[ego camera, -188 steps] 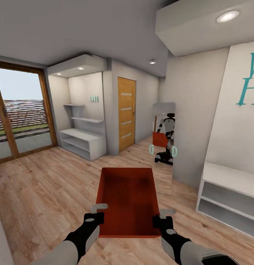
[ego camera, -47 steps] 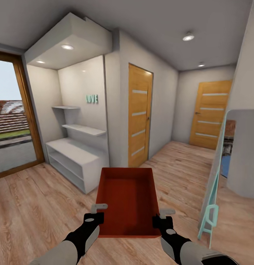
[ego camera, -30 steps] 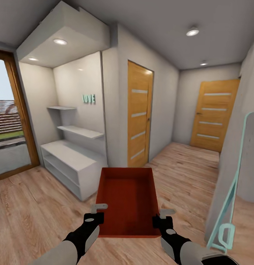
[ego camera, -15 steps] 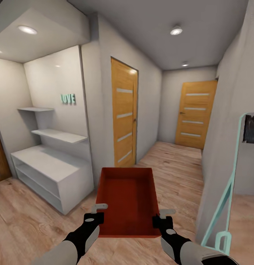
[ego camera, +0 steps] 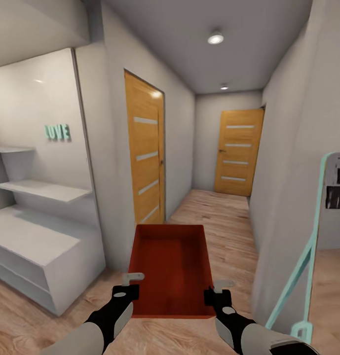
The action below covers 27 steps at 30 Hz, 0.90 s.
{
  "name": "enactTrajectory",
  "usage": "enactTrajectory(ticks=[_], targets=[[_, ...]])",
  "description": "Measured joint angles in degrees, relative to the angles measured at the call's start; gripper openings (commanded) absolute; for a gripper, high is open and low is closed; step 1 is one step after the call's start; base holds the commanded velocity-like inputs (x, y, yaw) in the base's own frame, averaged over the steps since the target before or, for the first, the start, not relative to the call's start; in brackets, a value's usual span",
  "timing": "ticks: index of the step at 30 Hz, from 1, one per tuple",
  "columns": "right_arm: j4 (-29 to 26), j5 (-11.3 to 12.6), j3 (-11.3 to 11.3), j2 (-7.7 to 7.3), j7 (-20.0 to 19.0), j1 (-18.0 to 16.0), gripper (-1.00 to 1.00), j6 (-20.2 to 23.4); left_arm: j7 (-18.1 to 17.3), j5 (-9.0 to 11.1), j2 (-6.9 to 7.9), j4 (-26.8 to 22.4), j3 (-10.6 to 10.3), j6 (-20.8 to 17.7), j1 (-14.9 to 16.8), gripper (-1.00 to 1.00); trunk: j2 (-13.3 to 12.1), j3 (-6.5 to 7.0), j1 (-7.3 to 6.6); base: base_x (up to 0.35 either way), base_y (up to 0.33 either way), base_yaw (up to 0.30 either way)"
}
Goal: Move the two storage containers from the living room to the garage. In the garage, place one container on the floor and stack the other container on top of it (either order is fine).
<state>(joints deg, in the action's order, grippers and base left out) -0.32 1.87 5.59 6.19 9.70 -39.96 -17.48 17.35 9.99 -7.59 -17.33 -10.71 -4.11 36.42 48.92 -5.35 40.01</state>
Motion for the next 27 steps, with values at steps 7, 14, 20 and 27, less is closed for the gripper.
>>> enactTrajectory(ticks=[7,14,20,27], targets=[[0.0,0.01,0.0,0.0,-0.01,0.0,-1.0,0.02,0.0,0.0,0.0,0.0,0.0,-0.03,0.0,-1.0,0.0,0.0,0.0,0.322,0.168,-0.284],[0.0,-0.01,0.0,0.0,-0.01,0.0,-1.0,0.04,-0.02,-0.03,0.0,0.0,0.05,-0.04,0.0,-1.0,0.0,0.0,0.0,0.321,0.172,-0.285],[0.0,0.0,0.01,0.0,0.0,0.0,-1.0,0.02,-0.02,-0.03,0.0,0.0,0.05,-0.01,0.0,-1.0,0.0,0.0,0.0,0.321,0.172,-0.285],[0.0,-0.01,0.0,0.0,0.0,0.0,-1.0,0.01,-0.02,-0.03,0.0,0.0,0.04,0.0,0.0,-1.0,0.0,0.0,0.0,0.321,0.172,-0.284]])
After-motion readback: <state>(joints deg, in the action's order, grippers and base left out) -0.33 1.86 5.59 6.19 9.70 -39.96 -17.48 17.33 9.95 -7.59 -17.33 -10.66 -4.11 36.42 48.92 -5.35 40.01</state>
